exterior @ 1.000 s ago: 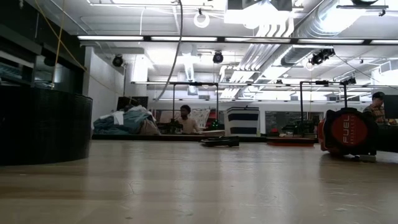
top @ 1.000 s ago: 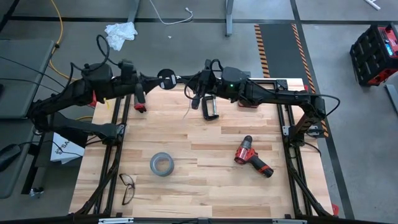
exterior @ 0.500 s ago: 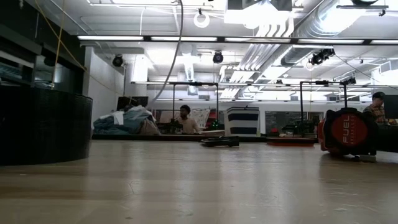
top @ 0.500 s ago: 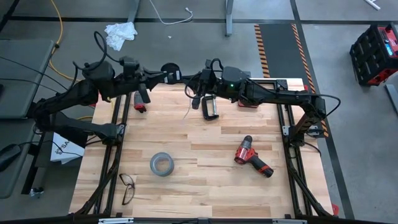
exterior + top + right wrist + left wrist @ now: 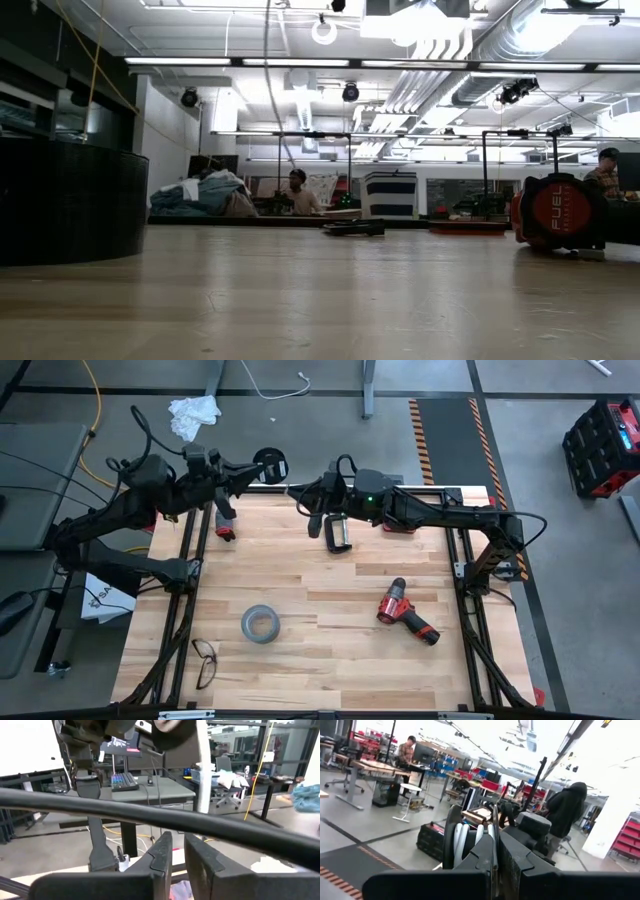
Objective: Coil cords
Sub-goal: Coil the white wire onto the black spool
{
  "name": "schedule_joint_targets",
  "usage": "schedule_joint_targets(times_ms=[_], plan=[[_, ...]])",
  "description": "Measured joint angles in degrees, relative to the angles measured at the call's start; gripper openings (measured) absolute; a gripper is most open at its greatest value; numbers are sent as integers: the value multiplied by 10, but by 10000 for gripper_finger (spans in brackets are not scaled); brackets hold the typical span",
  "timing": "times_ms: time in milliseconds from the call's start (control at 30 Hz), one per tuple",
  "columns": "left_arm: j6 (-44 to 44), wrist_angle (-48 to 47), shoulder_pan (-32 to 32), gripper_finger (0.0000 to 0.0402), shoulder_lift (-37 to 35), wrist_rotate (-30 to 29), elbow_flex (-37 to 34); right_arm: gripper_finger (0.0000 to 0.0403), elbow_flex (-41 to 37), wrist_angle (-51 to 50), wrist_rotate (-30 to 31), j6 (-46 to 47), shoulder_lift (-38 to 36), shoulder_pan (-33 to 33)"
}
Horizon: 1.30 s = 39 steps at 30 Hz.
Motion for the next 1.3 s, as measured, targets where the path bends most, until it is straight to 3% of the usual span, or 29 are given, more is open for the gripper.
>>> schedule_joint_targets(times_ms=[367, 600, 767, 867, 1000, 1200, 1300], plan=[[-8, 13, 0, 4, -5, 16, 0, 50, 0, 30, 46, -1, 0, 6], [-1, 13, 0, 4, -14, 4, 0, 103, 0, 41, 51, 6, -10, 35], [-11, 13, 0, 4, -14, 5, 0, 133, 0, 18, 129, -28, -15, 48], [-21, 13, 0, 4, -12, 7, 0, 137, 0, 6, 144, 4, -15, 38], [-31, 26, 0, 4, -12, 14, 0, 138, 0, -7, 138, 33, -15, 23], [-31, 57, -1, 4, -8, 19, 0, 138, 0, -6, 48, 109, -15, 1], [-31, 58, -1, 4, -8, 19, -1, 138, 0, -6, 32, 117, -15, 0]])
